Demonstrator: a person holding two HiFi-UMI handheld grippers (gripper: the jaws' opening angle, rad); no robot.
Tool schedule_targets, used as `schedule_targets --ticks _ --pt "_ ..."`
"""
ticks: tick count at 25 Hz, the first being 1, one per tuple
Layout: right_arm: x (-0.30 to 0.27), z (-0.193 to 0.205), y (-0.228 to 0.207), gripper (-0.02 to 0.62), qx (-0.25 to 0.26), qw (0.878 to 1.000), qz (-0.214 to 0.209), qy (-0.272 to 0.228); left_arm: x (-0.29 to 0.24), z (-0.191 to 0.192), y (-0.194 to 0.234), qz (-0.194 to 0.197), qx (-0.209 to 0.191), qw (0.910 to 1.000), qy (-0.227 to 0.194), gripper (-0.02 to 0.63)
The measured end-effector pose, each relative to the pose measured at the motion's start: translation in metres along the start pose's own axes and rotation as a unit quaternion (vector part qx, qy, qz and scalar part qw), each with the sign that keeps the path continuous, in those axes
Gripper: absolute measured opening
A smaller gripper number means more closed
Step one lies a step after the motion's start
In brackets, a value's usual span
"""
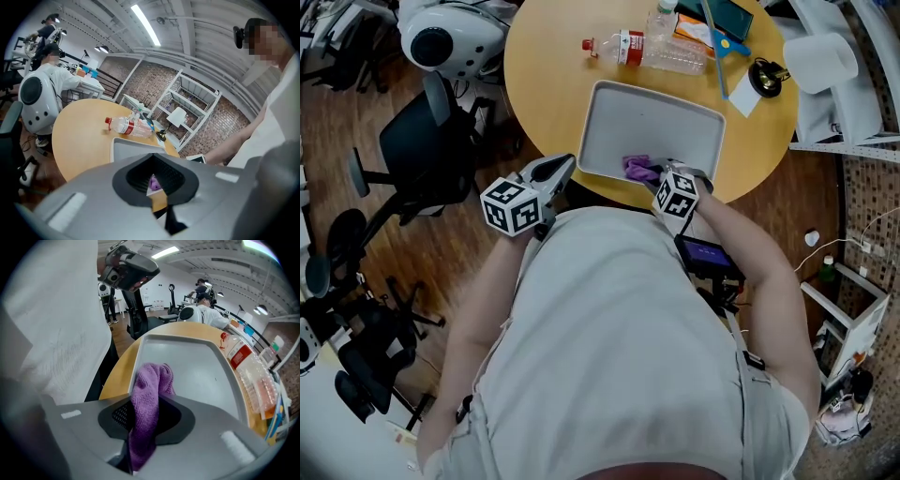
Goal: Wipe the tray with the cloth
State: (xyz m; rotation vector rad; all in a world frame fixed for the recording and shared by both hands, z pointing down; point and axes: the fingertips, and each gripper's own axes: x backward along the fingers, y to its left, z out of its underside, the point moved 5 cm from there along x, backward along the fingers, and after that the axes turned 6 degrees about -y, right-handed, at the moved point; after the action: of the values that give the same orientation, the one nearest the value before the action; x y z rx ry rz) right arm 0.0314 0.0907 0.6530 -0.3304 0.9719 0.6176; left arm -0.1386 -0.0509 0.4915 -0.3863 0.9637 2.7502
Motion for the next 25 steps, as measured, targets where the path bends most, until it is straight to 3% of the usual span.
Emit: schedule_targets --ticks 7,19,25 --pt "-0.010 -0.013 -0.017 0.087 0.066 0.997 -0.047 -0.005 0.014 0.005 0.007 -0.031 0.009 0.9994 -0.008 0.000" --pt "-0.008 -0.010 -0.167 0.092 0.018 0.998 0.053 -0.002 0.027 0.001 0.004 -0.079 0.036 0.9949 -0.051 0.000" --pt "-0.002 -0.034 -0.178 0.089 0.022 0.998 0.060 0.003 0.062 0.008 0.002 -0.107 0.052 0.9901 -0.074 0.000"
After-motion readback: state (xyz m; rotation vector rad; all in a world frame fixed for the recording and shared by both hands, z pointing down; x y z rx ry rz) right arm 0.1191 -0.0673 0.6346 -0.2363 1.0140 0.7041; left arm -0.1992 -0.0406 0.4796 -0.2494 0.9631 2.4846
